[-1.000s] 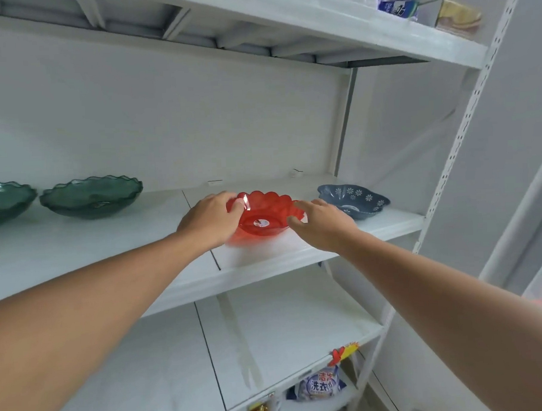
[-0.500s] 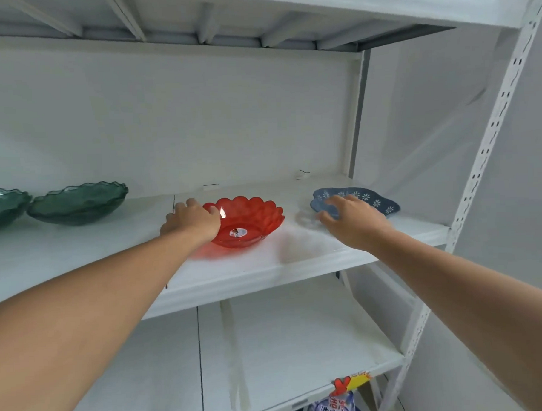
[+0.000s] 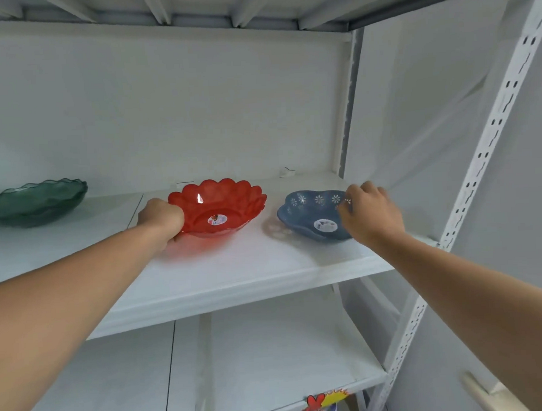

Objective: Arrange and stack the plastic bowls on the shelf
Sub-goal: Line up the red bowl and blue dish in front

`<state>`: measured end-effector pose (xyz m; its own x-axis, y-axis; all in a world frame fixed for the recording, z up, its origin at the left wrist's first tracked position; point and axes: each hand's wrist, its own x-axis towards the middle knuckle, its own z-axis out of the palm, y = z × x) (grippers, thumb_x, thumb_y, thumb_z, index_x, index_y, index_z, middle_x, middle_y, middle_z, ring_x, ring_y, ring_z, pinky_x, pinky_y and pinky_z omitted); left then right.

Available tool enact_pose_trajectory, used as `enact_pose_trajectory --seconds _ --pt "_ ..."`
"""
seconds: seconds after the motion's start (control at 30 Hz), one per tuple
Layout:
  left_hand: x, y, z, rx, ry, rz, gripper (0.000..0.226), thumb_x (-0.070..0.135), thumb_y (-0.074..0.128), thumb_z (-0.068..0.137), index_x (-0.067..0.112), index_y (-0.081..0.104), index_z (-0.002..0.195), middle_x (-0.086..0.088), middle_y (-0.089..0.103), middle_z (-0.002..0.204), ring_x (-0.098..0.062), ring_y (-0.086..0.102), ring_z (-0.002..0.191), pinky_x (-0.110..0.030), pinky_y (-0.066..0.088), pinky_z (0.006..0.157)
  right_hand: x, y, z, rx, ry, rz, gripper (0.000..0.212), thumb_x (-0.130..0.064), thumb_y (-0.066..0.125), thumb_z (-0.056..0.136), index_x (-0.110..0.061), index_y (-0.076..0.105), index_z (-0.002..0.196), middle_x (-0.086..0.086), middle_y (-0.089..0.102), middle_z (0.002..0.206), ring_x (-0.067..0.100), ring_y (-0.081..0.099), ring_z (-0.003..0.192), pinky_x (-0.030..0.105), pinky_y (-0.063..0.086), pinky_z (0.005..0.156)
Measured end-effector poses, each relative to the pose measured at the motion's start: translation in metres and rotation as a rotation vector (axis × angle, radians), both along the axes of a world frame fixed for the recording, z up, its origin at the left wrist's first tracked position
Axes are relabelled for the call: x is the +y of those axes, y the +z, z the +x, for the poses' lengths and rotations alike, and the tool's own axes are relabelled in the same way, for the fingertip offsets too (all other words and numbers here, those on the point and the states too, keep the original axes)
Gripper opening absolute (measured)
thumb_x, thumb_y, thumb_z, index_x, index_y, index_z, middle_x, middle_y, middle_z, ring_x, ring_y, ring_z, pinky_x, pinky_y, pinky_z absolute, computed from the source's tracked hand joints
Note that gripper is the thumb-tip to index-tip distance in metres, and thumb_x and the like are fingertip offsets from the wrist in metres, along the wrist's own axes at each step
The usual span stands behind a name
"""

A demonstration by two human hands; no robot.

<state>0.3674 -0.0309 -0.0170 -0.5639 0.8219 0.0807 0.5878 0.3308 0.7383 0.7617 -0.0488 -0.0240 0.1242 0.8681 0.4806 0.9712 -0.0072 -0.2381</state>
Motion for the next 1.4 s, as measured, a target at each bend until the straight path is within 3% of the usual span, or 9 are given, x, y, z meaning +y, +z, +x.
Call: enact_pose_trajectory --seconds 0.2,0.37,0.57,0.67,0.8,0.9,1.03,1.17,1.4 --pt "0.014 0.018 0.034 -0.036 -0.112 0.058 0.03 0.006 0.047 0.094 0.001 0.071 0.112 -0.02 0.071 0.083 -0.026 0.062 0.051 -0.024 0.038 0.033 0.013 -0.012 0.056 0.288 -0.26 -0.224 0.05 -0.042 0.044 0.101 -0.011 0.052 0.139 0.019 0.054 0.138 0.044 0.057 0.118 0.045 0.048 0.089" --pt "0.019 0.017 0.043 -0.134 -0.105 0.057 0.027 0.001 0.045 0.095 -0.004 0.07 0.107 -0.025 0.07 0.082 -0.026 0.061 0.038 -0.02 0.036 0.027 0.026 -0.021 0.061 0.691 -0.215 -0.363 0.041 -0.031 0.051 0.094 0.004 0.068 0.107 0.02 0.076 0.072 0.032 0.074 0.058 0.032 0.06 0.062" --pt "0.006 0.013 0.024 -0.158 -0.025 0.058 0.034 0.002 0.044 0.095 -0.009 0.068 0.115 -0.028 0.073 0.088 -0.034 0.067 0.059 -0.033 0.049 0.052 0.041 -0.024 0.04 0.97 -0.026 -0.46 0.032 -0.001 0.041 0.098 0.013 0.064 0.115 0.024 0.065 0.078 0.021 0.055 0.035 0.024 0.047 0.037" --pt "-0.012 0.01 0.006 -0.113 0.037 0.05 0.038 0.008 0.044 0.095 -0.007 0.068 0.12 -0.03 0.076 0.098 -0.039 0.072 0.07 -0.035 0.05 0.056 0.044 -0.023 0.022 0.984 0.021 -0.428 0.035 0.004 0.036 0.095 0.016 0.064 0.113 0.026 0.066 0.075 0.022 0.052 0.036 0.024 0.041 0.036" --pt "-0.046 0.012 -0.025 -0.107 0.156 0.05 0.036 0.006 0.044 0.096 -0.005 0.07 0.119 -0.028 0.076 0.097 -0.034 0.07 0.06 -0.026 0.045 0.039 0.051 -0.02 -0.017 1.021 0.138 -0.392 0.039 0.0 0.036 0.094 0.01 0.064 0.119 0.024 0.066 0.075 0.022 0.049 0.045 0.025 0.039 0.041" --pt "-0.078 0.018 -0.063 -0.17 0.249 0.069 0.037 0.006 0.043 0.099 -0.005 0.066 0.126 -0.03 0.075 0.107 -0.04 0.075 0.075 -0.034 0.051 0.049 0.05 -0.013 -0.057 1.044 0.228 -0.399 0.037 -0.003 0.037 0.097 0.004 0.063 0.123 0.02 0.066 0.076 0.014 0.051 0.036 0.02 0.042 0.035" --pt "-0.125 0.024 -0.115 -0.227 0.329 0.115 0.036 0.005 0.044 0.096 -0.005 0.068 0.12 -0.028 0.078 0.097 -0.035 0.073 0.063 -0.034 0.054 0.054 0.035 -0.006 -0.111 0.986 0.31 -0.422 0.038 -0.005 0.037 0.097 0.004 0.063 0.123 0.019 0.067 0.071 0.018 0.05 0.04 0.022 0.043 0.038" --pt "-0.158 0.025 -0.171 -0.327 0.355 0.168 0.032 0.009 0.046 0.101 0.001 0.067 0.124 -0.025 0.077 0.108 -0.036 0.074 0.068 -0.047 0.064 0.076 0.012 0.003 -0.166 0.955 0.348 -0.413 0.038 -0.003 0.035 0.094 0.005 0.063 0.118 0.02 0.066 0.068 0.021 0.048 0.044 0.023 0.042 0.038" --pt "-0.201 0.023 -0.271 -0.429 0.292 0.255 0.027 0.008 0.048 0.103 0.008 0.064 0.124 -0.018 0.073 0.117 -0.033 0.074 0.076 -0.048 0.068 0.075 -0.034 0.016 -0.275 0.965 0.339 -0.358 0.038 0.001 0.03 0.092 0.004 0.062 0.112 0.02 0.063 0.067 0.022 0.046 0.047 0.024 0.038 0.041"
